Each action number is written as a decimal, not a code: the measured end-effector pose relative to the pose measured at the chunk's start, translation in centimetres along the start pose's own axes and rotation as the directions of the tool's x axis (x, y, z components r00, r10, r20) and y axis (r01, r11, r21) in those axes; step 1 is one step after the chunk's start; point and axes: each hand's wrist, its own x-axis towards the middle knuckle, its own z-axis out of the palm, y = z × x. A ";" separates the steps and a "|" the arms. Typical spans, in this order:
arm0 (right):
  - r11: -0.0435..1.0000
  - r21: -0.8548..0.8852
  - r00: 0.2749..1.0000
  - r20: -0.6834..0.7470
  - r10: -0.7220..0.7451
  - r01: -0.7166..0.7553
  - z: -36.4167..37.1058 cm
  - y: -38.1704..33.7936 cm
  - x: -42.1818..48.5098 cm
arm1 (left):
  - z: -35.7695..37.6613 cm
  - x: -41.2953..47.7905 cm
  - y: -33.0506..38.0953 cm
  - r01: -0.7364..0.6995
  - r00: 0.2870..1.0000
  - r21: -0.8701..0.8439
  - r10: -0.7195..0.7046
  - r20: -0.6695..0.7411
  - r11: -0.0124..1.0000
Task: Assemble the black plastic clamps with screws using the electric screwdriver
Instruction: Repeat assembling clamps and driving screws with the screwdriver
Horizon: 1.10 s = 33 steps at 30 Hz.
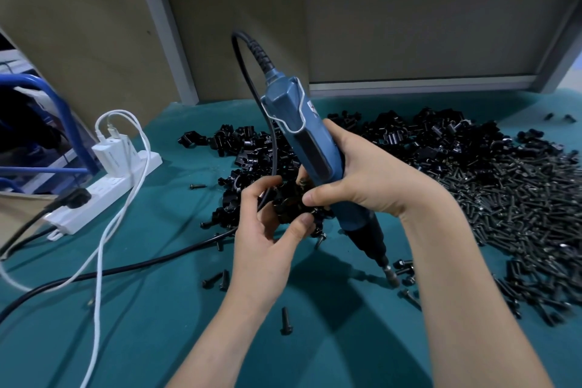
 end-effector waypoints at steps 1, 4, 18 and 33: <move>1.000 0.004 1.000 0.002 0.000 0.000 0.0 0.0 0.0 | 0.0 0.0 0.0 0.007 1.000 -0.007 -0.007 0.002 1.000; 1.000 0.004 1.000 0.009 0.000 -0.001 0.1 0.0 0.0 | 0.0 0.0 0.1 0.040 0.999 -0.046 -0.040 0.003 0.998; 0.997 0.075 0.998 0.058 -0.015 0.011 0.0 0.0 0.0 | 0.1 -0.1 1.1 0.049 0.997 -0.168 -0.038 0.068 0.985; 0.858 0.447 0.896 -0.442 -0.036 0.255 -4.4 -0.1 -3.2 | 1.0 -1.1 -1.7 0.221 0.954 0.116 -0.239 0.183 0.968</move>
